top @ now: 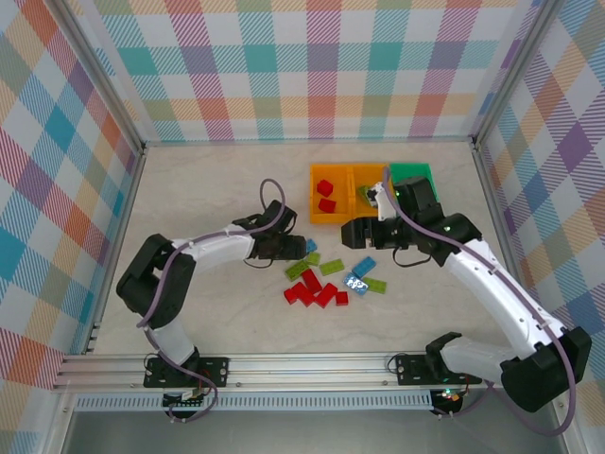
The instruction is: Sort the legos into containers by color
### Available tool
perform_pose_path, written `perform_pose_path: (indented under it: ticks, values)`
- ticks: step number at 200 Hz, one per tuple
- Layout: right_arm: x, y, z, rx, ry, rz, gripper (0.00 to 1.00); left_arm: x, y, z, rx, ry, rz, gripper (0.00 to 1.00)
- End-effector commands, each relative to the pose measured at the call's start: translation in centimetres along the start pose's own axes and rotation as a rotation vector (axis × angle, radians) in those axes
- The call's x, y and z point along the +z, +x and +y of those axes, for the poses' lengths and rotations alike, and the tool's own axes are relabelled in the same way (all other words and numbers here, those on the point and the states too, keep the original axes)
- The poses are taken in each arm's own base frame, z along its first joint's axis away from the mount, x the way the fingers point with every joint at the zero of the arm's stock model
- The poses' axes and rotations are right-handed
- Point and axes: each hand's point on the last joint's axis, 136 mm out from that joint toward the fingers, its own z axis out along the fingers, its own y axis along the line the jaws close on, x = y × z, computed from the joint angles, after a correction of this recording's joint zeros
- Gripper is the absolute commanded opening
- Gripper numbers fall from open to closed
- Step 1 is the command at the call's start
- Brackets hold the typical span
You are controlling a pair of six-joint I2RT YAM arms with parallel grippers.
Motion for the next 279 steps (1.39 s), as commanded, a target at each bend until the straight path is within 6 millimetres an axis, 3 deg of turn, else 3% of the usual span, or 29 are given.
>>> perform_pose_path:
  ticks: [1, 70, 116, 135, 163, 178, 210, 236, 279]
  values:
    - [-1.2, 1.3, -0.4, -0.011, 0.034, 0.007, 0.77, 0.7, -0.2, 0.1, 0.090, -0.043, 0.037, 0.71]
    - [-2.4, 2.7, -1.2, 0.016, 0.076, -0.008, 0.78, 0.7, 1.4, 0.4, 0.254, -0.036, 0.116, 0.68]
    - [-2.3, 2.9, -1.4, 0.026, 0.083, -0.008, 0.78, 0.5, 2.2, 2.0, 0.263, -0.080, 0.122, 0.63]
    - [-2.2, 2.9, -1.4, 0.026, 0.082, -0.004, 0.78, -0.6, 1.8, 2.1, 0.238, -0.074, 0.053, 0.66]
    - [-1.7, 2.6, -1.3, 0.028, 0.074, 0.002, 0.78, -3.2, -0.1, 0.7, 0.206, 0.030, -0.124, 0.74]
    - [-1.6, 2.5, -1.1, 0.027, 0.067, 0.008, 0.78, -4.0, -0.3, 1.3, 0.202, 0.006, -0.154, 0.76]
    - [-1.7, 2.4, -1.0, 0.024, 0.060, 0.004, 0.79, -3.3, 1.7, 4.0, 0.203, -0.101, -0.032, 0.68]
    - [-1.6, 2.5, -1.2, 0.028, 0.062, 0.005, 0.79, -2.5, 1.9, 5.4, 0.084, -0.132, -0.011, 0.63]
    - [-1.6, 2.6, -1.1, 0.030, 0.060, 0.009, 0.79, -1.1, 1.5, 4.4, 0.021, -0.071, -0.007, 0.58]
